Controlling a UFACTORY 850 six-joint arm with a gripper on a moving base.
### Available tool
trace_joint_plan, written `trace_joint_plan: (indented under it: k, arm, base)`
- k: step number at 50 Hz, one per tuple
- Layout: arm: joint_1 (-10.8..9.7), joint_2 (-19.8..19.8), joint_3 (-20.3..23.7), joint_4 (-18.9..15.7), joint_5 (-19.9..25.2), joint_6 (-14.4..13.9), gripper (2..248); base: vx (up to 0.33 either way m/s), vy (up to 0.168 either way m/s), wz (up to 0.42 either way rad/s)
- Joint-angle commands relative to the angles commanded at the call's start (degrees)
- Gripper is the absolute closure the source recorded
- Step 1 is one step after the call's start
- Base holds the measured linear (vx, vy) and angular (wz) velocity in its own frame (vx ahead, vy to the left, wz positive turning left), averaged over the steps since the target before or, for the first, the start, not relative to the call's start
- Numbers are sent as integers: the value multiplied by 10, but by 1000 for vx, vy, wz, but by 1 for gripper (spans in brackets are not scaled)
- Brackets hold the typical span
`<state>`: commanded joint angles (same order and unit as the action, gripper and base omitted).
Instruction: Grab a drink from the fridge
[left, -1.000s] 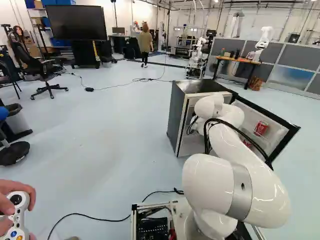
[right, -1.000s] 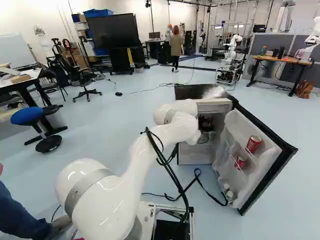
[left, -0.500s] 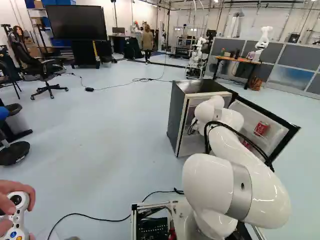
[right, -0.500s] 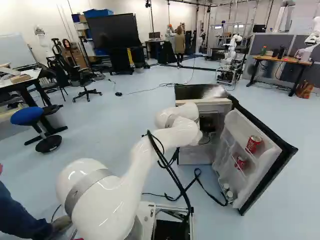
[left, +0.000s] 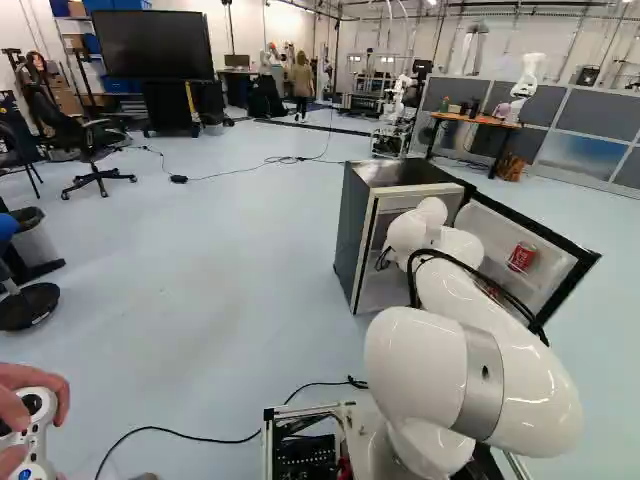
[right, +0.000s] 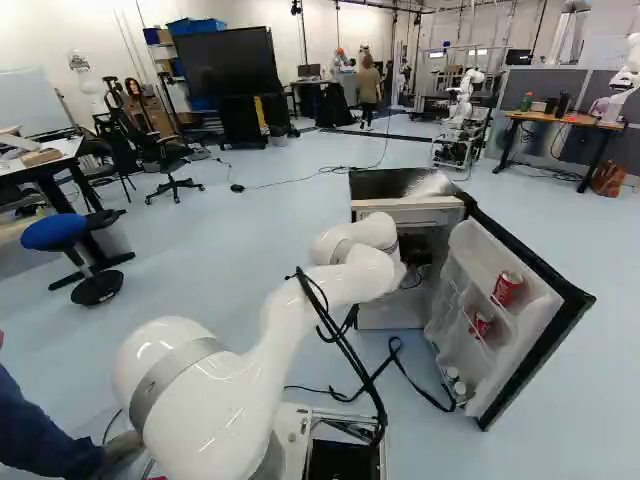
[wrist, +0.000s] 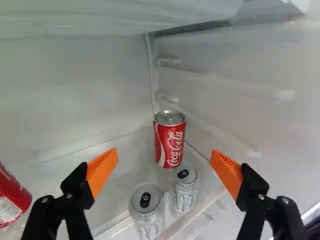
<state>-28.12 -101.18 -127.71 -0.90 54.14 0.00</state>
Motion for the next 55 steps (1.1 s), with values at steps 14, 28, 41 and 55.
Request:
trace_joint_plan:
  k: [14,28,41,55]
  arm:
    - [0,-2,-4,0,0,0,3]
    - [0,17,16,0,0,0,3]
    - [0,43,42,0,0,0,3]
    - [1,43,39,0,-1,0,3]
  base:
    - [0,0,0]
    - [0,0,0]
    - [0,0,0]
    - [0,0,0]
